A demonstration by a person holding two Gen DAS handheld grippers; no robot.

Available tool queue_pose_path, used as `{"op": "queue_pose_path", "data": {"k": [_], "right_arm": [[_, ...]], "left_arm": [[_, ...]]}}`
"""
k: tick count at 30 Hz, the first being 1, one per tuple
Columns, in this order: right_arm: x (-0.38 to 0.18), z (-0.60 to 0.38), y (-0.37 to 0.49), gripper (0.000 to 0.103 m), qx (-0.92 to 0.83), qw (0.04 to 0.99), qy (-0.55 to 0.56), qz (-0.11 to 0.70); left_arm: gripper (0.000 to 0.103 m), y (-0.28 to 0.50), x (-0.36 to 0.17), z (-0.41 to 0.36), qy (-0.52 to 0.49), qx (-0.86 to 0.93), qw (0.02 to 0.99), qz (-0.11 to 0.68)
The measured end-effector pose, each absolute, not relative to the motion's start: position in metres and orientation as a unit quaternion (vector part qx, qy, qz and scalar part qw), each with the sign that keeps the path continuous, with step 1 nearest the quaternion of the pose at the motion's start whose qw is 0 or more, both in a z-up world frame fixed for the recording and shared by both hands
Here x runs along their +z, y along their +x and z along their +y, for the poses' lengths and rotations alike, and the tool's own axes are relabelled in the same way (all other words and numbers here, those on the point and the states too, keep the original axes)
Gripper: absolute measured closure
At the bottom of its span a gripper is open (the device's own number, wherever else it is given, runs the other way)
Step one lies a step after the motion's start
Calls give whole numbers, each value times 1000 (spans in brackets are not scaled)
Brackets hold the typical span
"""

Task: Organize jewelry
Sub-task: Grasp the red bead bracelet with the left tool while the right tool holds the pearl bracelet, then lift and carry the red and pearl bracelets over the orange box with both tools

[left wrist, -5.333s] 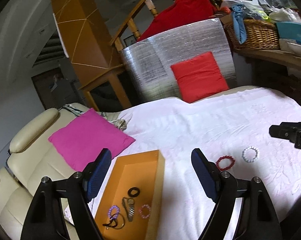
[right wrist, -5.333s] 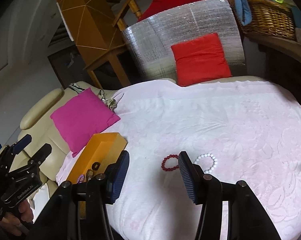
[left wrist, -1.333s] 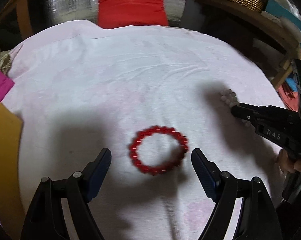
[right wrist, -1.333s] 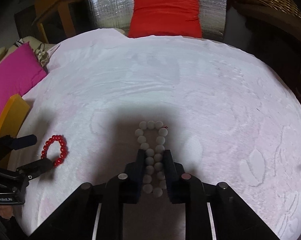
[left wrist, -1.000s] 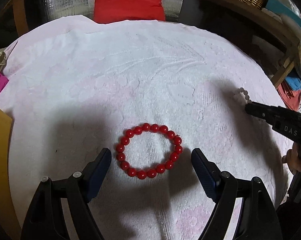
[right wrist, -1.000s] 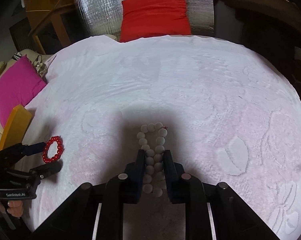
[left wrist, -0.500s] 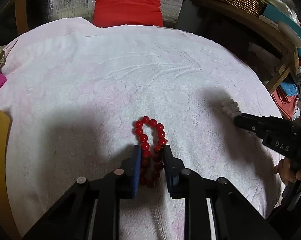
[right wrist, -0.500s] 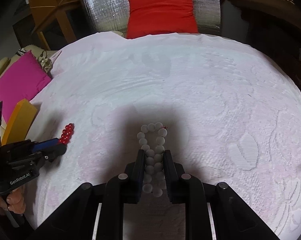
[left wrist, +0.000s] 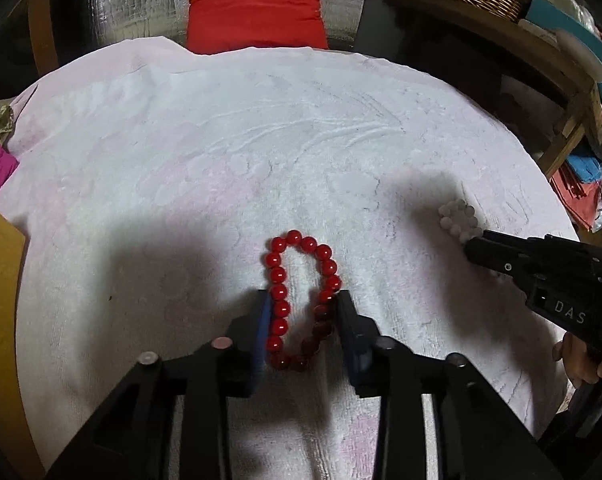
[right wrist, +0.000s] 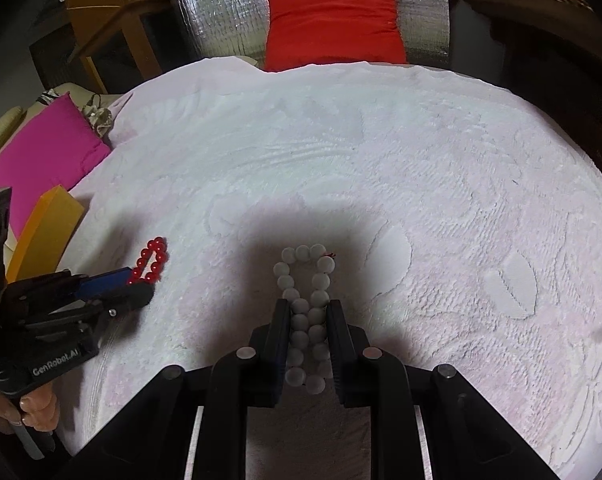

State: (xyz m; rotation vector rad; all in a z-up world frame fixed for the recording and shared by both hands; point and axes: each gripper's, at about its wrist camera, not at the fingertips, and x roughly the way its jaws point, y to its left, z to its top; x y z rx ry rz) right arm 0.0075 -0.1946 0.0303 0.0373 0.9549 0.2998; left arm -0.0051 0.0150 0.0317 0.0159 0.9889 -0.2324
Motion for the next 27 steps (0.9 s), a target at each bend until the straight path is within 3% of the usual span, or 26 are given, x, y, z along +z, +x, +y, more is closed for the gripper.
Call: {"op": "queue_pose_path", "data": {"k": [4,11,27], "right_arm": [[30,-195,10,82,139,875,26,463],[30,-192,7,80,139,876,19,462],[47,-187,-5,89,151,883,19,443]], "left_arm": [[66,-6,31,14,10,-111,875,471],[93,-10,35,11,28,-108,881,459],[93,-26,53,11,36,-112,896,429]]}}
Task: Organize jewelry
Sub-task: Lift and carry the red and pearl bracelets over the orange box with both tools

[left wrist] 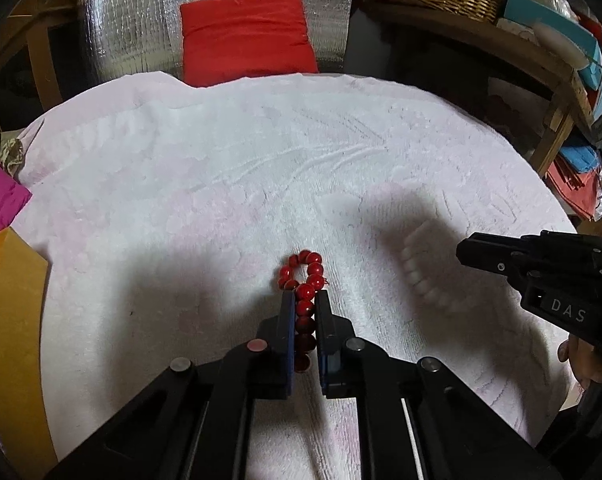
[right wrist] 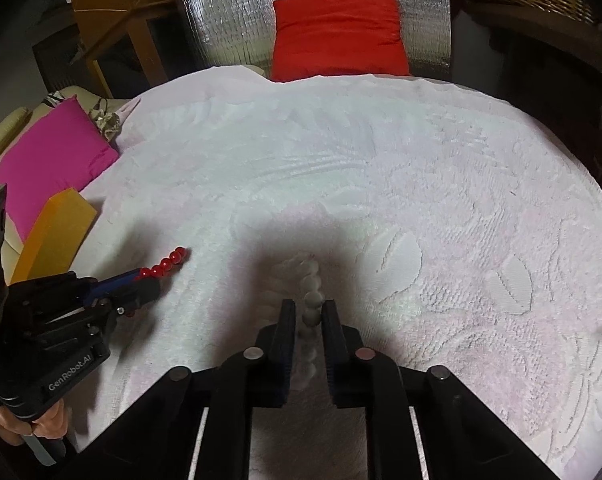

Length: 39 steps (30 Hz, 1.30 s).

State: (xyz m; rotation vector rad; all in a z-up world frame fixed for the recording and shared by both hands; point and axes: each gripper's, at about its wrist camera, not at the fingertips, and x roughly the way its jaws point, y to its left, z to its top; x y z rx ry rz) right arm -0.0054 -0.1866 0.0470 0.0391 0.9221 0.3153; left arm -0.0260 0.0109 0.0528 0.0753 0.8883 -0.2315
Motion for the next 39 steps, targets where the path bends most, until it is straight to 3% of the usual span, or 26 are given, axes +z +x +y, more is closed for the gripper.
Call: {"op": "queue_pose_path", "data": {"k": [16,21,25,31,39], "right_arm": [[43,-203,-6,88,148,872,41,464],[37,-191,2,76,147,865,38,478],[27,-175,3,75,134,870,-3,475],[28,-164,-7,92,123,881,-48,454],[50,-162,-28,92,127,899,-59,415]], "left_arm": [[93,-37,54,32,30,-74,900,428],[93,-37,50,34,31,-71,898,434],[93,-37,48,35,32,-69,896,438],[93,-41,47,36,45,-54,898,435],[93,-57,54,35,60,-23,908,413]]}}
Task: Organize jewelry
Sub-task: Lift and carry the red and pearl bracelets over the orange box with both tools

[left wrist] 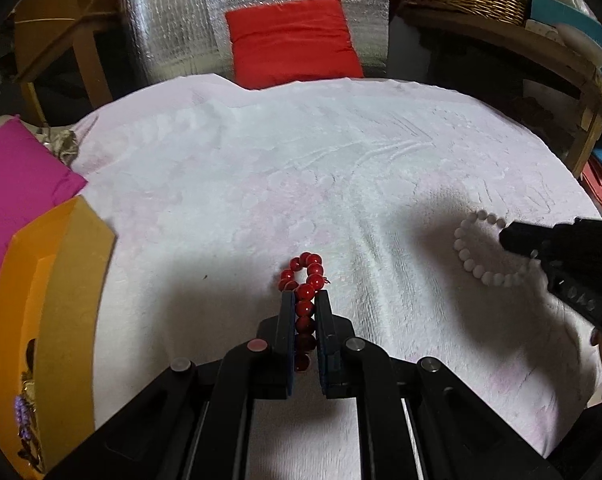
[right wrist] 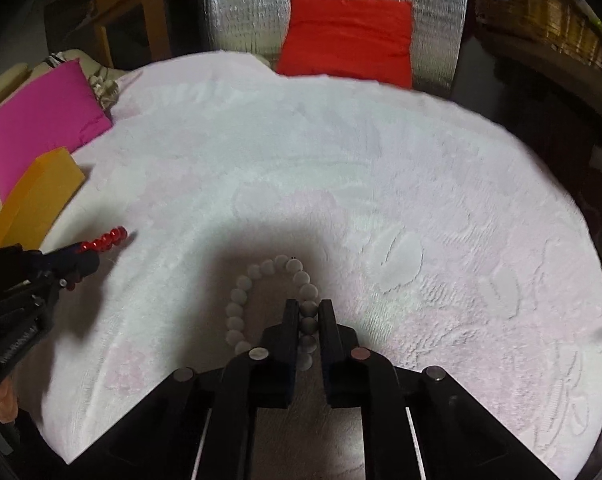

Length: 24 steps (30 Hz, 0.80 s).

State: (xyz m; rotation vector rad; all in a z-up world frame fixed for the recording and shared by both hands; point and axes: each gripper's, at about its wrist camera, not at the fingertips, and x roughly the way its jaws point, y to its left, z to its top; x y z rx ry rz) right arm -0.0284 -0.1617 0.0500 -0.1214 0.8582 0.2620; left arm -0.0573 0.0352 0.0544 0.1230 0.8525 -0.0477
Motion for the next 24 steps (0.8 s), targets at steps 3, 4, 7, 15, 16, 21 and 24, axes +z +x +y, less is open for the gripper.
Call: {"op": "queue_pose_path", "data": {"k": [3,4,7,15,16,21,24], "right_arm": [[65,-160,-39,93,134,909,-52,391],[69,-160,-43,93,137,912,-49,383],[80,-158,-52,92,143,921,-47,358],[89,-155,-67,93,151,928,-51,337],[91,-153,-70,93,153,928,-52,335],[102,-139,-82,92,166,929,-54,328],[113,-123,-89,92,181,929,-47,319]], "left_arm": [[93,-67,57,37,59,-8,912,405],[93,-69,58,38,60,-4,913,404],[93,-80,61,42,59,12,917,395],[93,-103,68,48,57,33,921,384],[93,-107,72,48,53,31,923,380],[93,-121,99,62,41,37,929,366],[93,-135,126,86,20,49,937,344]]}}
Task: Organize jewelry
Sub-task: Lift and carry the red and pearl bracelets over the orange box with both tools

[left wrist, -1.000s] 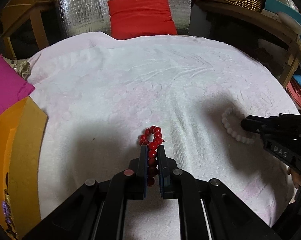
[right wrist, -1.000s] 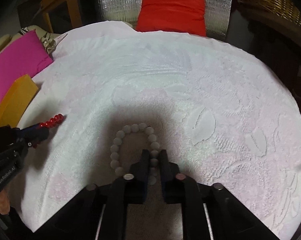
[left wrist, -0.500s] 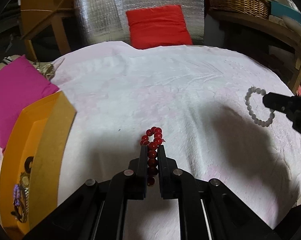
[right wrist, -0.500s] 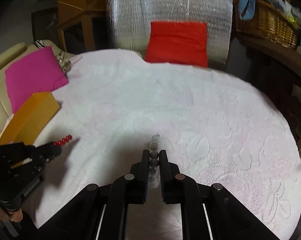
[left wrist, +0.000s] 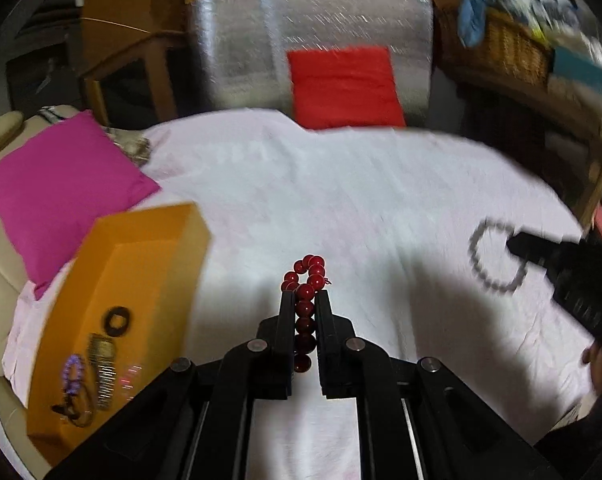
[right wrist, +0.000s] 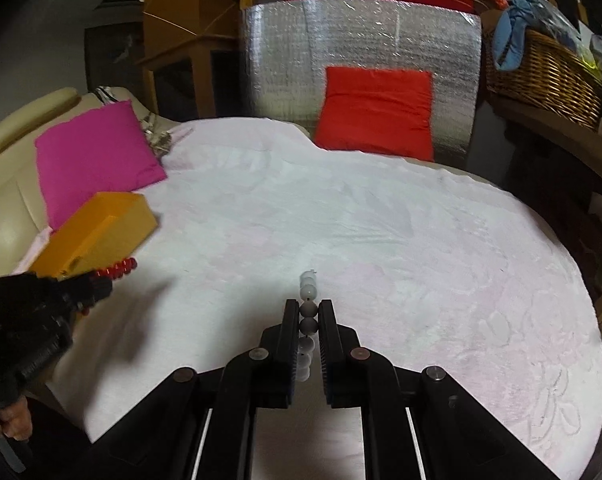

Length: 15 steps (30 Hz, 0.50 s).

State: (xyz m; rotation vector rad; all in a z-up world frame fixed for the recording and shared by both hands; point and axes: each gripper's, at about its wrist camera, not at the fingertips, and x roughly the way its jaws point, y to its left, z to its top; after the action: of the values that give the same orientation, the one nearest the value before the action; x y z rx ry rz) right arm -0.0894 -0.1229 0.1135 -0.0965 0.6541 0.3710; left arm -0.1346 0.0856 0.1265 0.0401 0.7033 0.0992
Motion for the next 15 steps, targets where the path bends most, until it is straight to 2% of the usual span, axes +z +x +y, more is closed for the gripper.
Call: {"op": "queue_pose_path", "data": {"k": [7,15], "right_arm": [[149,-54,-103,92,229,925,-49,300],[190,53,-128,92,288,915,-87,269]], "left_arm": [[93,-179,176,149,11,112,949,294],[93,-228,195,222,-15,177,950,258]]}}
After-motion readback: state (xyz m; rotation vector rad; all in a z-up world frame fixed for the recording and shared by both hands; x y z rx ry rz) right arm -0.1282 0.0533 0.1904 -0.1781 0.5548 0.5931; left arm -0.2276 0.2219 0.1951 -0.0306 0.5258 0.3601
